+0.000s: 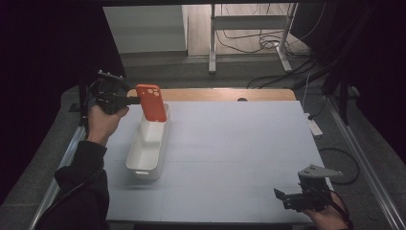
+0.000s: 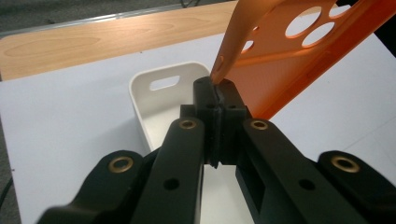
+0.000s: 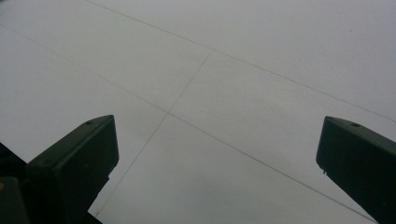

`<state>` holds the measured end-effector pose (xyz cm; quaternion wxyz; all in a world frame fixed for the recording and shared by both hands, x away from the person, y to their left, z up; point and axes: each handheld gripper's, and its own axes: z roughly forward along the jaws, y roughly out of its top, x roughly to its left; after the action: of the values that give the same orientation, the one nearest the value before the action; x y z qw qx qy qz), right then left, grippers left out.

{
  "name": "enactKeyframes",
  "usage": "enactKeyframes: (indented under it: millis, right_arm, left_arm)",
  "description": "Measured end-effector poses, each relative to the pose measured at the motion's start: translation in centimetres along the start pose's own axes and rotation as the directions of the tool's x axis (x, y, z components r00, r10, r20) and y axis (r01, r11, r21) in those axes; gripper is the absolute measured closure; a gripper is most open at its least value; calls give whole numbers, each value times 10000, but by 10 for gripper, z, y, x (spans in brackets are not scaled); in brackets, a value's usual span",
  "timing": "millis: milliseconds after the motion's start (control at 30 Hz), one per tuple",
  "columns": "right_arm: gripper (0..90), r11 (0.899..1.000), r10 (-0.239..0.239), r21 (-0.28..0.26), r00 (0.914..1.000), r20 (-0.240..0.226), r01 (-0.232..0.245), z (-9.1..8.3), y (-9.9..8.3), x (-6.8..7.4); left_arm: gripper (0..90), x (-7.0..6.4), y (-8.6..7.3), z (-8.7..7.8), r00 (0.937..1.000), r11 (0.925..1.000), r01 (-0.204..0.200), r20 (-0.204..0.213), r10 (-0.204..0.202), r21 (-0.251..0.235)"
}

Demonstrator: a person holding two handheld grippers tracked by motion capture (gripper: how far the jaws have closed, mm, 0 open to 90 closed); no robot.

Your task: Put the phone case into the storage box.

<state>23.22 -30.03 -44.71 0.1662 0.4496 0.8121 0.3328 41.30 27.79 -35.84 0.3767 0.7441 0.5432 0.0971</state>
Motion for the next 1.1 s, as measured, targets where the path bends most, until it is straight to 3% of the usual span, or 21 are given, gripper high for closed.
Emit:
enactKeyframes:
  millis: [467, 1100]
  right_arm:
    - [0, 9998, -91, 161, 9999, -101, 93, 1, 0, 1]
    - [0, 9996, -169, 234, 9998, -134, 172, 2, 0, 1]
  left_arm:
    - [892, 10, 7, 10, 9993, 9999, 98, -368, -100, -34]
    - [892, 22, 5, 38, 9971, 9988, 380, -674, -359, 301]
